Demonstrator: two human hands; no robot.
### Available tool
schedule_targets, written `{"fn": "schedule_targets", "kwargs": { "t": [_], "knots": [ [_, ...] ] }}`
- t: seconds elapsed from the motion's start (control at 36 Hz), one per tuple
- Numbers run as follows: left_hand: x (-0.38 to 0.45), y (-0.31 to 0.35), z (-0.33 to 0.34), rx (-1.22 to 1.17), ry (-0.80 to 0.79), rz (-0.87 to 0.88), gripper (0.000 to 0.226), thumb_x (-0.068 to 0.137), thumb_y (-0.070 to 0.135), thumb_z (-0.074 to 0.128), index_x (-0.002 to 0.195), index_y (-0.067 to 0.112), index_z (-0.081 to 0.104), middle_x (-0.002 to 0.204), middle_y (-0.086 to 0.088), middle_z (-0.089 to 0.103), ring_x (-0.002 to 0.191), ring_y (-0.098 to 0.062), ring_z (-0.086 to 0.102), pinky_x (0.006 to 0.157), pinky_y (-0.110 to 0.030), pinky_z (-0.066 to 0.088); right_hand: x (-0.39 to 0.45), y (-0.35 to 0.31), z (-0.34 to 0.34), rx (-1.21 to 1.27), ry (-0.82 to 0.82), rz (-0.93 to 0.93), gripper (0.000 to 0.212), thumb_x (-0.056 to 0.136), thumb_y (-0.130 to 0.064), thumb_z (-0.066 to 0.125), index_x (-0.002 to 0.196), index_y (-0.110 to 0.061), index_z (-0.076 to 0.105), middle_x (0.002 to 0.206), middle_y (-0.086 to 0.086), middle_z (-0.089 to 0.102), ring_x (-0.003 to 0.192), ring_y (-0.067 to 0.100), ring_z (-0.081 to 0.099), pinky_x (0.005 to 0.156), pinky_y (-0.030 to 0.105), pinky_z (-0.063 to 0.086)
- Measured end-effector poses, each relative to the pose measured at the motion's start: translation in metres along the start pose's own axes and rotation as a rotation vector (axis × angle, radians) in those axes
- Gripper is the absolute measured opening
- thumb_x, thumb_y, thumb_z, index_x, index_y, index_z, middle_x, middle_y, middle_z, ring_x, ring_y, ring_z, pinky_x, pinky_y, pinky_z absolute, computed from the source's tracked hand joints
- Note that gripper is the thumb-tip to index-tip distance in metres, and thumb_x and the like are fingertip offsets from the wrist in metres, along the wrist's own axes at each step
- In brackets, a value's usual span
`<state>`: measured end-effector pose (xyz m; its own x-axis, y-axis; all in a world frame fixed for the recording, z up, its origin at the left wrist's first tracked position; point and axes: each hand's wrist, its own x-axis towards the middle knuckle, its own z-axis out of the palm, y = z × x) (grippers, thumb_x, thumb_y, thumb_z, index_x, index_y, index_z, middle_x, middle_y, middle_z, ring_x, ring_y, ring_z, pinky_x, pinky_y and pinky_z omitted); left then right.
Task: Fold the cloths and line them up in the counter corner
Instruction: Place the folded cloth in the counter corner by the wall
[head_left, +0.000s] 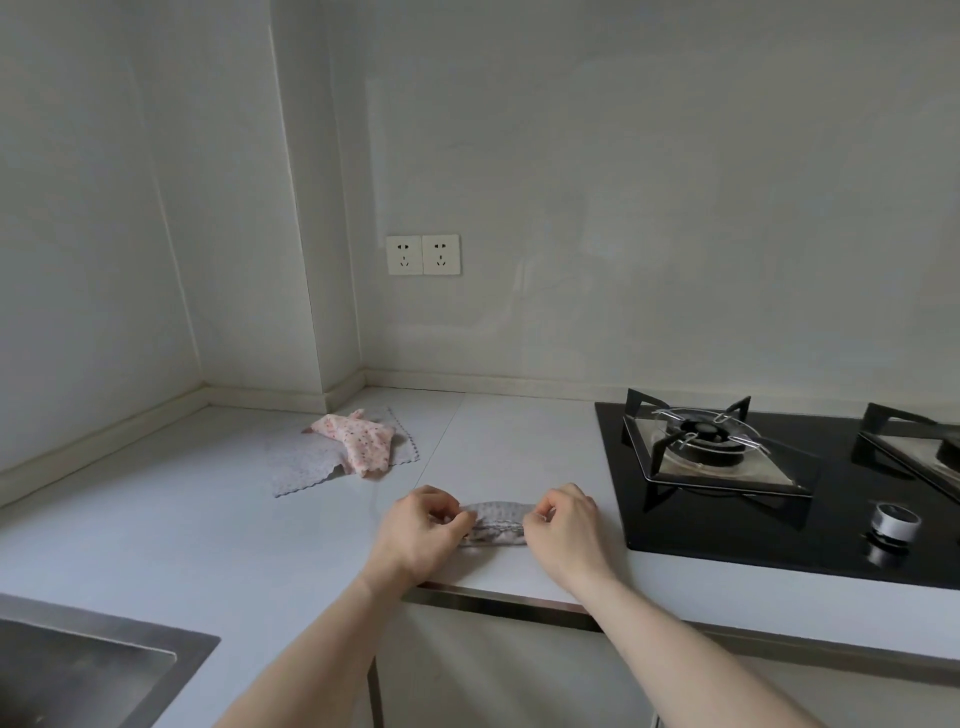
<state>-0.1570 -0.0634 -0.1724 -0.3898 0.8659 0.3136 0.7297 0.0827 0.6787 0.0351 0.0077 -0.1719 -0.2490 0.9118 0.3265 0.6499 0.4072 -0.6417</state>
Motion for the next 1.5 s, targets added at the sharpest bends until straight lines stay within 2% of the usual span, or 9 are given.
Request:
{"fn": "schedule_targets", "kwargs": {
  "t": [0.19,0.33,0.47,0.69,0.89,1.03,1.22,1.36,1.5],
  "knots": [
    [0.001,-0.001,0.002,0.040,0.000,0.025,0.023,0.077,0.045,0.077,0.068,0.025,0.068,0.090,0.016,0.064,0.081,-0.001,0.062,0.078,-0.028,0.054,-0.003,-0.001,-0.008,-0.096,-0.013,-0.007,0.020,0.086,-0.041,0.059,0.072,-0.026,0.060,0.102,-0.014,0.060,0.100,0.014,0.056,0.071,0.025,0.033],
    [-0.001,-0.005,0.002,0.136,-0.049,0.016,0.040,0.078,0.057,0.067,0.111,0.036,0.058,0.111,0.015,0.060,0.107,-0.012,0.056,0.097,-0.035,0.046,-0.001,0.003,-0.007,-0.050,-0.088,-0.026,0.008,0.082,-0.036,0.057,0.082,-0.030,0.053,0.096,-0.015,0.060,0.101,0.016,0.056,0.079,0.031,0.044],
    [0.001,-0.002,0.003,0.272,-0.158,0.034,0.072,0.069,0.073,0.035,0.128,0.037,0.057,0.130,0.018,0.053,0.124,-0.012,0.044,0.107,-0.032,0.032,0.004,0.013,0.000,-0.028,-0.131,-0.020,0.031,0.077,-0.041,0.053,0.106,-0.039,0.043,0.110,-0.010,0.064,0.107,0.020,0.057,0.087,0.035,0.047],
    [0.003,-0.010,-0.001,-0.101,-0.184,-0.023,0.018,0.077,0.046,0.063,0.090,0.033,0.060,0.086,0.013,0.066,0.089,-0.007,0.059,0.079,-0.031,0.049,0.008,0.023,0.007,0.198,-0.139,-0.013,0.035,0.074,-0.019,0.062,0.099,-0.040,0.053,0.103,-0.025,0.059,0.092,0.003,0.059,0.081,0.030,0.051],
    [0.004,0.014,-0.019,-0.283,-0.280,-0.289,0.016,0.073,0.025,0.068,0.087,0.022,0.061,0.073,0.001,0.066,0.067,-0.010,0.057,0.067,-0.033,0.048,0.011,0.007,-0.009,0.317,-0.290,0.182,0.025,0.077,-0.017,0.064,0.093,-0.036,0.058,0.091,-0.013,0.069,0.085,0.007,0.066,0.075,0.031,0.056],
    [0.002,0.068,-0.041,-0.306,-0.311,-0.556,0.032,0.062,0.037,0.074,0.089,0.020,0.069,0.078,0.005,0.074,0.074,-0.012,0.069,0.067,-0.028,0.055,0.023,-0.028,-0.062,0.253,-0.625,0.407,0.023,0.082,-0.016,0.073,0.099,-0.027,0.063,0.094,-0.007,0.069,0.084,0.011,0.063,0.063,0.017,0.050],
    [-0.025,0.174,-0.104,-0.485,-0.395,-0.551,0.012,0.089,-0.009,0.069,0.095,-0.010,0.059,0.074,-0.005,0.066,0.062,-0.007,0.066,0.058,-0.019,0.051,-0.003,-0.079,-0.188,0.259,-0.611,0.490,0.020,0.083,-0.017,0.075,0.093,-0.025,0.060,0.087,-0.002,0.071,0.074,0.009,0.066,0.067,0.020,0.051],
    [-0.016,0.236,-0.147,-0.571,-0.480,-0.532,0.042,0.071,0.028,0.077,0.102,0.003,0.065,0.080,0.000,0.071,0.071,-0.013,0.066,0.060,-0.024,0.048,-0.012,-0.115,-0.268,0.362,-0.581,0.508,0.023,0.090,-0.027,0.073,0.109,-0.024,0.060,0.093,0.003,0.075,0.074,0.009,0.072,0.070,0.023,0.053],
    [0.003,0.278,-0.152,-0.491,-0.616,-0.402,0.038,0.075,0.043,0.077,0.090,0.009,0.069,0.074,0.001,0.071,0.071,-0.016,0.064,0.060,-0.030,0.047,-0.018,-0.123,-0.322,0.379,-0.421,0.531,0.020,0.091,-0.020,0.071,0.109,-0.027,0.064,0.092,-0.001,0.076,0.081,0.006,0.072,0.075,0.020,0.056]
  ]
}}
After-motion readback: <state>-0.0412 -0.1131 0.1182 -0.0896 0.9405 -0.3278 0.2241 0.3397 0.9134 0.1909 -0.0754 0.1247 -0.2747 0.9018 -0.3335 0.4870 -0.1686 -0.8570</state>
